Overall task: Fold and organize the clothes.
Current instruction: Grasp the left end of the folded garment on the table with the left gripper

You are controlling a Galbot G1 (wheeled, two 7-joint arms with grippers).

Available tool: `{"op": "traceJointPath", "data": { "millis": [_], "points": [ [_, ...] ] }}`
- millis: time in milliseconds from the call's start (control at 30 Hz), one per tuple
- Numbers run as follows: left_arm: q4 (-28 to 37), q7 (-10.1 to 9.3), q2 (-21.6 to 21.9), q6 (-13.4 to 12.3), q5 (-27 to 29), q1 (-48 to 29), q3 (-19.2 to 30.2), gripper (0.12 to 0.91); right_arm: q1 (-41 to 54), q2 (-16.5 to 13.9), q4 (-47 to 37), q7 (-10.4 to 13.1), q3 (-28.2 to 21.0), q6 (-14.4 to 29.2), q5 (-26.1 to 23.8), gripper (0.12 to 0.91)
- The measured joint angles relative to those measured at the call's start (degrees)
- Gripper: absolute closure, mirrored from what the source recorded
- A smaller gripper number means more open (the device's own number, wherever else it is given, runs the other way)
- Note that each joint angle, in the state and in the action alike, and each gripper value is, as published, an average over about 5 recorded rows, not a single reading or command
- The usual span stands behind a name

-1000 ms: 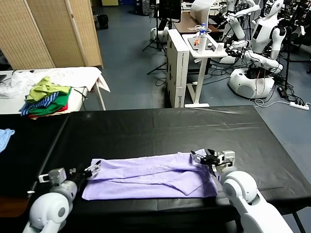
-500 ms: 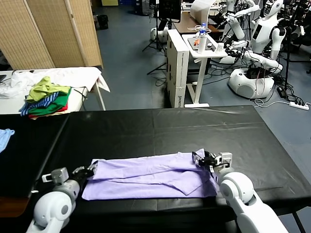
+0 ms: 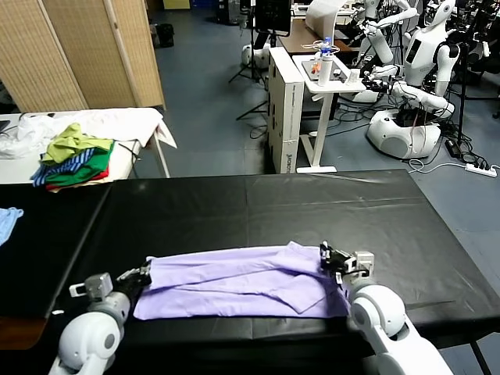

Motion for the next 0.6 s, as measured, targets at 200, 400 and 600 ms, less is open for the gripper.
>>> {"op": "traceJointPath", "data": {
  "millis": [200, 400, 600],
  "points": [
    [-2.23, 1.10, 0.07, -0.18, 0.73, 1.76, -1.46, 0.593, -1.90, -1.65, 3.26, -2.65, 3.03, 0.23, 1.70, 0.220],
    [-5.48, 2.62, -0.61, -0.23, 0.63, 4.85, -3.33, 0.229, -5.77, -3.86, 8.18, -3.42, 7.98, 0.35, 4.08, 0.120],
    [-7.34, 4.34, -2.60, -0.70, 0.55, 8.66, -4.97, 0.126, -10.86, -5.20, 13.14, -4.47, 13.61, 0.76, 5.84, 0.118]
  ]
}}
